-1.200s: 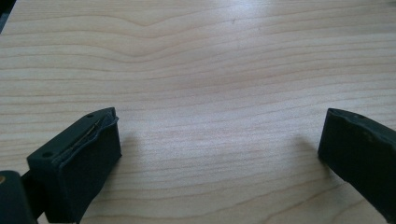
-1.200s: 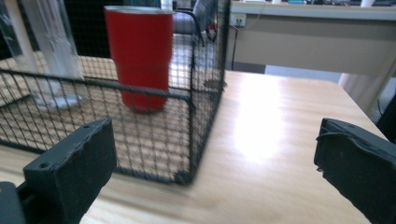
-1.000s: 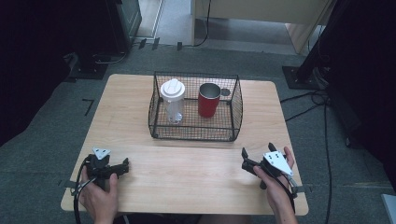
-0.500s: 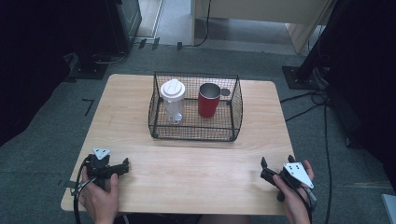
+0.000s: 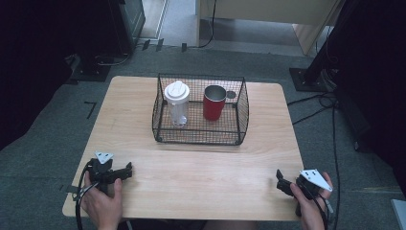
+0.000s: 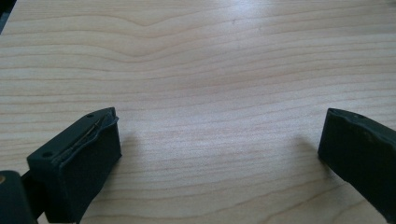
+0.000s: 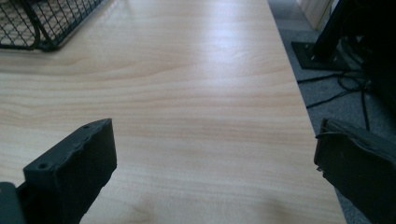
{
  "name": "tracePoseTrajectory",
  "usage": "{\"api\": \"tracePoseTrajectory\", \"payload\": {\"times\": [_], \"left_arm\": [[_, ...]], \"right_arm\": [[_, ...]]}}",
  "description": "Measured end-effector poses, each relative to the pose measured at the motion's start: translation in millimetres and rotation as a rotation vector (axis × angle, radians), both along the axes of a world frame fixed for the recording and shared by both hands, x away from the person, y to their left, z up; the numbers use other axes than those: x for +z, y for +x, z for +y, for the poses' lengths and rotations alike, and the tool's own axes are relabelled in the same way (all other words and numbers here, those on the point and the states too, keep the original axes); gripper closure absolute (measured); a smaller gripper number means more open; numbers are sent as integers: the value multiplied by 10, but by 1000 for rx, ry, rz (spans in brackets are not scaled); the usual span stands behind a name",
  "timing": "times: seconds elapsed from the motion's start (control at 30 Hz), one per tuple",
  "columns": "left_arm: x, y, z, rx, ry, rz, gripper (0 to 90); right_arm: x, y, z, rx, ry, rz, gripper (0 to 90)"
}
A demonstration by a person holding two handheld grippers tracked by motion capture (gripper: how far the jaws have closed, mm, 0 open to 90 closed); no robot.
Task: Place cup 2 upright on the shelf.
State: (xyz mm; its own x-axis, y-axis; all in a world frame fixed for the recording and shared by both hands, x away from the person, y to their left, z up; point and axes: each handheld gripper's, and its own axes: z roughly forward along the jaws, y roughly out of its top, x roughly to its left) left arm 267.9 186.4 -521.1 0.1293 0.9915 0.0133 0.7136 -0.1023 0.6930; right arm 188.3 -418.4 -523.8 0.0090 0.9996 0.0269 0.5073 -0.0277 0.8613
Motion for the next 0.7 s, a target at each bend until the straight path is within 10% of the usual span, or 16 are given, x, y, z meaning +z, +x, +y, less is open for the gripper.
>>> {"api": "tracePoseTrajectory", "payload": {"times": [0.7], "left_arm": [[0, 0, 1, 0, 0, 0, 0]], "right_arm": [[-60, 127, -14, 37, -29, 225, 0]]}}
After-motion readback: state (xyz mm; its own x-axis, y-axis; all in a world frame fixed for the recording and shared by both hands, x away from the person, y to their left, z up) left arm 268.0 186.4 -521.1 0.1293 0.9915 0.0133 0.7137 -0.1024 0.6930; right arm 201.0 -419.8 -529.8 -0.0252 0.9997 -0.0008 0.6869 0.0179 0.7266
